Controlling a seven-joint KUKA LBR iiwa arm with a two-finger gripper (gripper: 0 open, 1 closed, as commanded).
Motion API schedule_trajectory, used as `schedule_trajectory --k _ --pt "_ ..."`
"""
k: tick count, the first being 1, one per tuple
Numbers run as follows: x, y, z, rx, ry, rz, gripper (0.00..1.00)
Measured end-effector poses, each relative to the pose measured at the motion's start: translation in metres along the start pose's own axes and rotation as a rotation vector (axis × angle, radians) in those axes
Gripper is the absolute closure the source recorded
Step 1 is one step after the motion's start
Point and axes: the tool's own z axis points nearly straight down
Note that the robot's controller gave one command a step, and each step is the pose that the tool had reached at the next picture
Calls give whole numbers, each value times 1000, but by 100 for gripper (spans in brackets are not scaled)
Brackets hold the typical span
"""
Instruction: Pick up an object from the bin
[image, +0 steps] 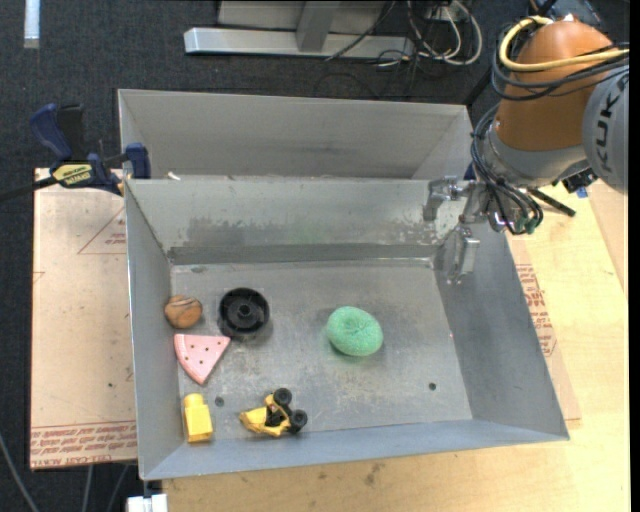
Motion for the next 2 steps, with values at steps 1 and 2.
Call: schedule_trajectory --k 1,2 --pt "-1 0 -5 1 -8 -2 0" --pt "26 19 49 2 -12 -58 0"
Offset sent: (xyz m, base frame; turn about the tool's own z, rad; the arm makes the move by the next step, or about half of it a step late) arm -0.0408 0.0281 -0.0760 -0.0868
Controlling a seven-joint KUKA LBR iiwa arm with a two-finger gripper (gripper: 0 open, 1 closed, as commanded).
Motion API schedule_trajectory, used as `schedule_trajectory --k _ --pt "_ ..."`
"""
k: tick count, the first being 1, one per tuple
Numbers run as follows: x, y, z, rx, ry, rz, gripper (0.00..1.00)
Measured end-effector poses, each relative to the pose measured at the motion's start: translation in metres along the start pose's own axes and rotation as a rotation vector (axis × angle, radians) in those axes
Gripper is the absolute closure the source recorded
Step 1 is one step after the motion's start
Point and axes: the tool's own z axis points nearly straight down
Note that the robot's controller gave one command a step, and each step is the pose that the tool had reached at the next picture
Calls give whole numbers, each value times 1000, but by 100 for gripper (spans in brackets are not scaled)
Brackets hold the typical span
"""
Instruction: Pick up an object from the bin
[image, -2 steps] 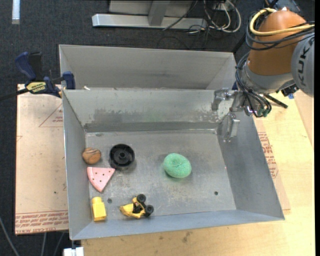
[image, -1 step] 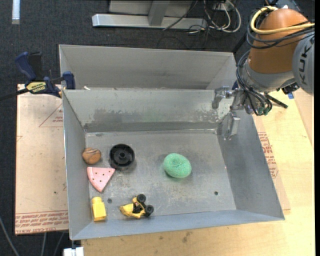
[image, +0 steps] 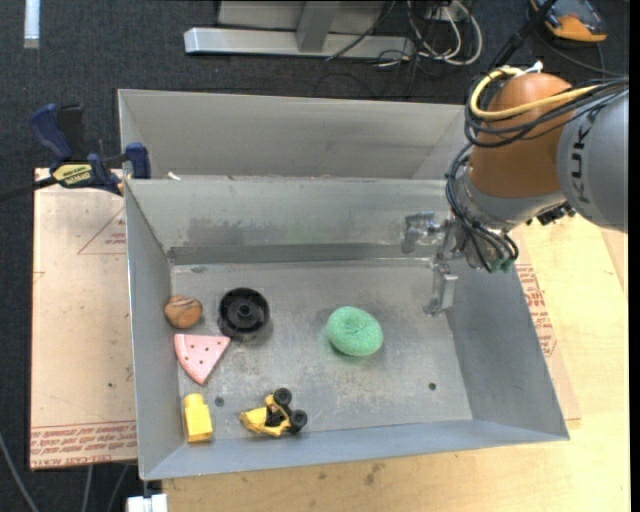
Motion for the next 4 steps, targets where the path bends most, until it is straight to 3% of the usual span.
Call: schedule_trajectory --k 1,2,3,4 --pt "7 8 35 -4 12 24 0" --pt "-7 40 77 -2 5 11 100" --pt "-7 40 77 -2 5 11 100" --pt "45 59 42 -3 5 -197 0"
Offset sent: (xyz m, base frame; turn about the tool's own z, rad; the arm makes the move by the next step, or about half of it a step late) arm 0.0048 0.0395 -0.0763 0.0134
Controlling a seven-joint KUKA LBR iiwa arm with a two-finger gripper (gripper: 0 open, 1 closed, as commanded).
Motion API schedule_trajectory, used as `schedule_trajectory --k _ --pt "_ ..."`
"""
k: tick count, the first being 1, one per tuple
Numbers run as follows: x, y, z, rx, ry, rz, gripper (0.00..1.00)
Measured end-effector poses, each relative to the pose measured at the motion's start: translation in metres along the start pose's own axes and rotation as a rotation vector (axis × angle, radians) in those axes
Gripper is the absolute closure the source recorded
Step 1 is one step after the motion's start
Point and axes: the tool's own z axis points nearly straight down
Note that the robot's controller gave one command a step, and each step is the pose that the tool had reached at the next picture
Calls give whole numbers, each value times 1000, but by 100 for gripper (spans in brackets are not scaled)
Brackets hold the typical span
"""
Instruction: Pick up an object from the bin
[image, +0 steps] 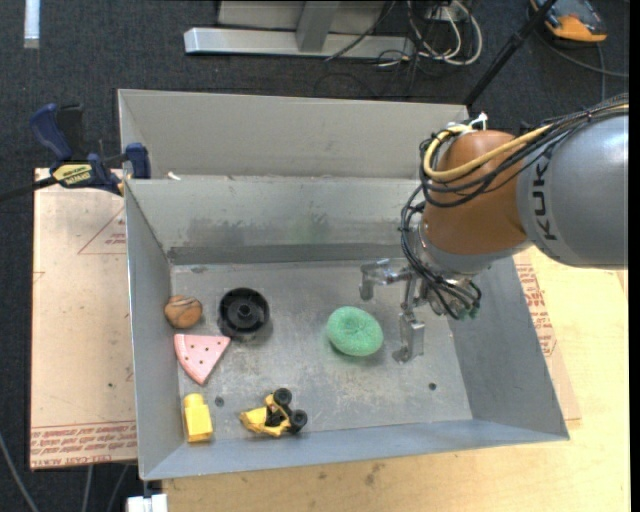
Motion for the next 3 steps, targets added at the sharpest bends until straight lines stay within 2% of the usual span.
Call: schedule_trajectory --k 1,2,3 --pt "0 0 1 0 1 0 0" --pt "-31 25 44 2 -6 19 0" --pt "-17 29 57 0 0 29 100"
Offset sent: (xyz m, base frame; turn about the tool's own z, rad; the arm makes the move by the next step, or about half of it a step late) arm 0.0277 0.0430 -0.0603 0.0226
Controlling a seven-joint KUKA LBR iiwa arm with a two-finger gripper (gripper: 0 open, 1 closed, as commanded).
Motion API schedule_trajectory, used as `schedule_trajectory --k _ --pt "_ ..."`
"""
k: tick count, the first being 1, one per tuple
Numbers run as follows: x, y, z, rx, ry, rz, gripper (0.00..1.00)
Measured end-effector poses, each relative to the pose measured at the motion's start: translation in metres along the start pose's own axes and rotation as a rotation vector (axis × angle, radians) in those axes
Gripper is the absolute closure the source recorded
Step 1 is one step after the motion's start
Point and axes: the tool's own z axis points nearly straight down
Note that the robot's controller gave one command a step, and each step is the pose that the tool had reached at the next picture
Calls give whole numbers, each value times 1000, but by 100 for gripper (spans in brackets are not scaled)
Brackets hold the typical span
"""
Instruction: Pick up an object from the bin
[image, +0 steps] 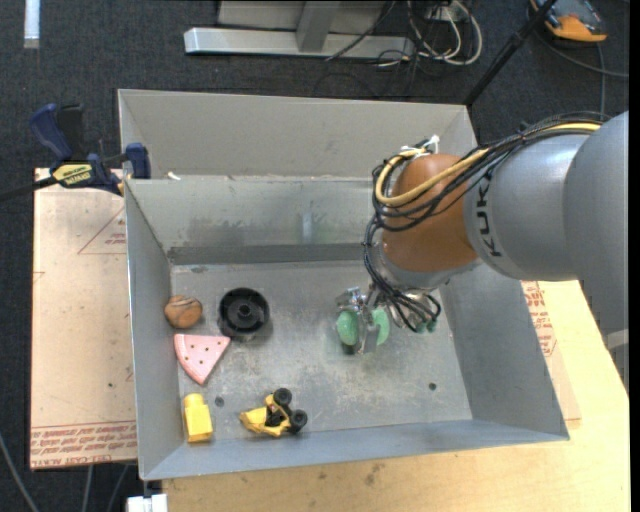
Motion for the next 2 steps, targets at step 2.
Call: schedule_trajectory --k 2 --pt "8 -3 -168 2 -7 9 100"
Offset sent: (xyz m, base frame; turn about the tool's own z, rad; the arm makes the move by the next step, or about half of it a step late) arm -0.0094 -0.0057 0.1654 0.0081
